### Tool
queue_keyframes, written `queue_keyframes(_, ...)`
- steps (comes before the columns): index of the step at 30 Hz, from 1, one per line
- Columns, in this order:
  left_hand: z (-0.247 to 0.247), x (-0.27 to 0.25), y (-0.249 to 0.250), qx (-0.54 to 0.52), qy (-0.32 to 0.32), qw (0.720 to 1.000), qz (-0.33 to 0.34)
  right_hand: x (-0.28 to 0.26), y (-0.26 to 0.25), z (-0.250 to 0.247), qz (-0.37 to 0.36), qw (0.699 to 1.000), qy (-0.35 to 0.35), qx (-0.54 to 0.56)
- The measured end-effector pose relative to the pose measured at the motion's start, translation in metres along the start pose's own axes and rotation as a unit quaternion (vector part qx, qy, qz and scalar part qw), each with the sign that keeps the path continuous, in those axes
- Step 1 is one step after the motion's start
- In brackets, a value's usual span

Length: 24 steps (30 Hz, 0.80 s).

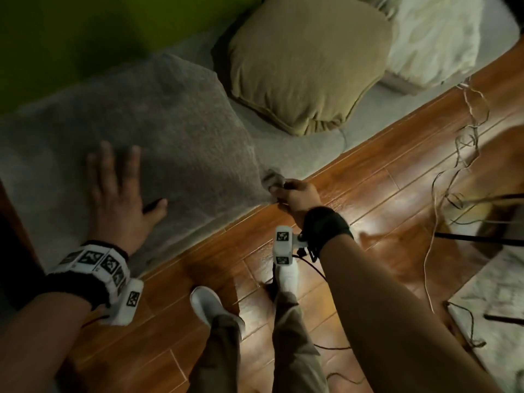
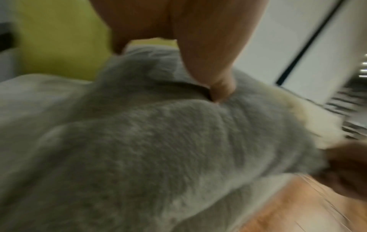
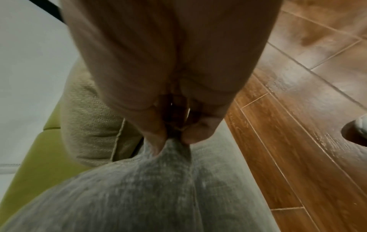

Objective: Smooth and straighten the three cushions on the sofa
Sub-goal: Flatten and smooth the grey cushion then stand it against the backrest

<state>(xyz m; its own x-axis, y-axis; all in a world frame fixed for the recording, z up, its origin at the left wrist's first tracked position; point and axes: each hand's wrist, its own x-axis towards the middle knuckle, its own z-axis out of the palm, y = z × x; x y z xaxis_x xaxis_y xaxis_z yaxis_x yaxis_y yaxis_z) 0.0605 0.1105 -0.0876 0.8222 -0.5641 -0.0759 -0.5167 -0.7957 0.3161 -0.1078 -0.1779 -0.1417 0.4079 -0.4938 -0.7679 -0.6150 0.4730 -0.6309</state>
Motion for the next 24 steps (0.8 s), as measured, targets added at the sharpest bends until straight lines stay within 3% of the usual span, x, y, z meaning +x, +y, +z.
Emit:
queue_keyframes(2, -0.002, 0.001, 0.022, 0.026, -0.042, 0.997, 0.057, 0.001, -0.001, -0.005, -0.011, 0.999, 0.032, -0.017)
queue_keyframes(4, 0.001, 0.004, 0.034, 0.058, -0.109, 0.992, 0.013, -0.001, -0.003, -0.008, -0.008, 0.999, 0.022, 0.029)
queue_keyframes(7, 0.01, 0.008, 0.035, 0.081, -0.134, 0.988, -0.018, 0.003, -0.007, -0.01, 0.015, 0.99, 0.016, 0.138)
queue_keyframes(8, 0.012, 0.008, 0.034, 0.082, -0.145, 0.986, -0.021, 0.006, -0.01, -0.014, 0.018, 0.992, 0.038, 0.12)
queue_keyframes(10, 0.015, 0.005, 0.035, 0.093, -0.173, 0.98, -0.032, 0.005, -0.017, -0.023, 0.001, 0.994, 0.1, -0.047)
queue_keyframes(12, 0.011, 0.001, 0.041, 0.085, -0.172, 0.98, -0.05, -0.001, -0.021, -0.03, -0.071, 0.954, 0.166, -0.237)
queue_keyframes(13, 0.008, 0.001, 0.046, 0.068, -0.146, 0.986, -0.049, -0.007, -0.022, -0.03, -0.136, 0.933, 0.166, -0.29)
queue_keyframes(16, -0.002, 0.01, 0.058, 0.047, -0.035, 0.998, -0.002, -0.035, -0.033, -0.003, -0.373, 0.839, 0.057, -0.393)
queue_keyframes(19, 0.0, 0.027, 0.056, 0.038, -0.031, 0.998, -0.043, -0.048, -0.04, 0.047, -0.497, 0.72, -0.031, -0.484)
queue_keyframes(21, 0.009, 0.031, 0.046, 0.044, -0.049, 0.994, -0.082, -0.039, -0.04, 0.075, -0.504, 0.698, -0.048, -0.507)
queue_keyframes(24, 0.027, 0.025, 0.028, 0.063, -0.112, 0.985, -0.112, -0.002, -0.03, 0.089, -0.426, 0.718, -0.085, -0.544)
